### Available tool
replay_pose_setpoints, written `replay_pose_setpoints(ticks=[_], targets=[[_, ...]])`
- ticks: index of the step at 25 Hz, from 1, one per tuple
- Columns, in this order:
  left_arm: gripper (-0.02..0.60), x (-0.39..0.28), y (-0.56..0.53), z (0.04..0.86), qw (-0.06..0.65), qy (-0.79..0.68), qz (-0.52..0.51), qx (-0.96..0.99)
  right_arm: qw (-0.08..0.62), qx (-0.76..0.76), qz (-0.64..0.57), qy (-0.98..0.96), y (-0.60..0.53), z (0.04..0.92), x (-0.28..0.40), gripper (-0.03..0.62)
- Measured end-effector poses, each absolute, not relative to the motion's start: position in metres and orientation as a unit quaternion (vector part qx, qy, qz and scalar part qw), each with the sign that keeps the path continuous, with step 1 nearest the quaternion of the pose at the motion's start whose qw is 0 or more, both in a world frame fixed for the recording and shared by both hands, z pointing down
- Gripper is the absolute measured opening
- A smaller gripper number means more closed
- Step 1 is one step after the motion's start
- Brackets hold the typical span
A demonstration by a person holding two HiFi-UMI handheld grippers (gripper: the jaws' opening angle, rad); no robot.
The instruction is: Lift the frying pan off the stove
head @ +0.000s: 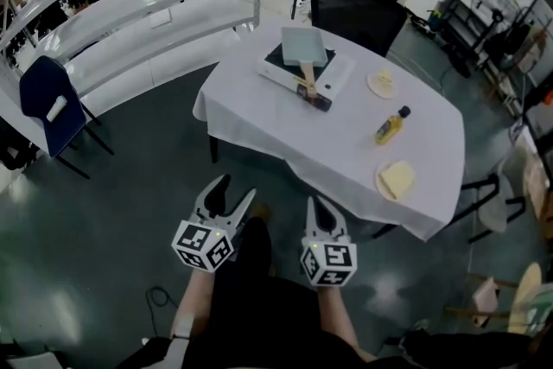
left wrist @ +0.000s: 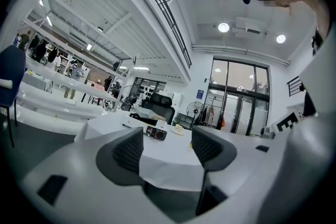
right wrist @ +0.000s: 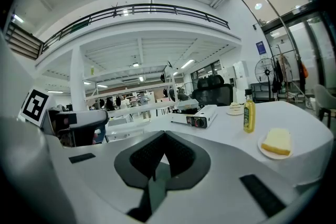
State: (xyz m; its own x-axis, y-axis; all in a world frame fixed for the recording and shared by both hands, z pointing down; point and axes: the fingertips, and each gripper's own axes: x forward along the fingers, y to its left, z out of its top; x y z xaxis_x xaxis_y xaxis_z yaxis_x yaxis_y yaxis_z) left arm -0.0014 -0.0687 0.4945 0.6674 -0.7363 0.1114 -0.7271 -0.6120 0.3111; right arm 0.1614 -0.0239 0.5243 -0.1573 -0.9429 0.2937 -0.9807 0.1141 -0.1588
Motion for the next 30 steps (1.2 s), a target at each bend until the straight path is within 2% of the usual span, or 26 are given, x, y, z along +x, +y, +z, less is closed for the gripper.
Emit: replay_pose_setpoints(ticks=[30], targets=[[0.273, 0.032, -0.344, 0.463, 0.163, -0.380, -0.022, 0.910, 0.055, 0.697, 0.133, -0.702, -0.285, 0.484, 0.214, 0.006]])
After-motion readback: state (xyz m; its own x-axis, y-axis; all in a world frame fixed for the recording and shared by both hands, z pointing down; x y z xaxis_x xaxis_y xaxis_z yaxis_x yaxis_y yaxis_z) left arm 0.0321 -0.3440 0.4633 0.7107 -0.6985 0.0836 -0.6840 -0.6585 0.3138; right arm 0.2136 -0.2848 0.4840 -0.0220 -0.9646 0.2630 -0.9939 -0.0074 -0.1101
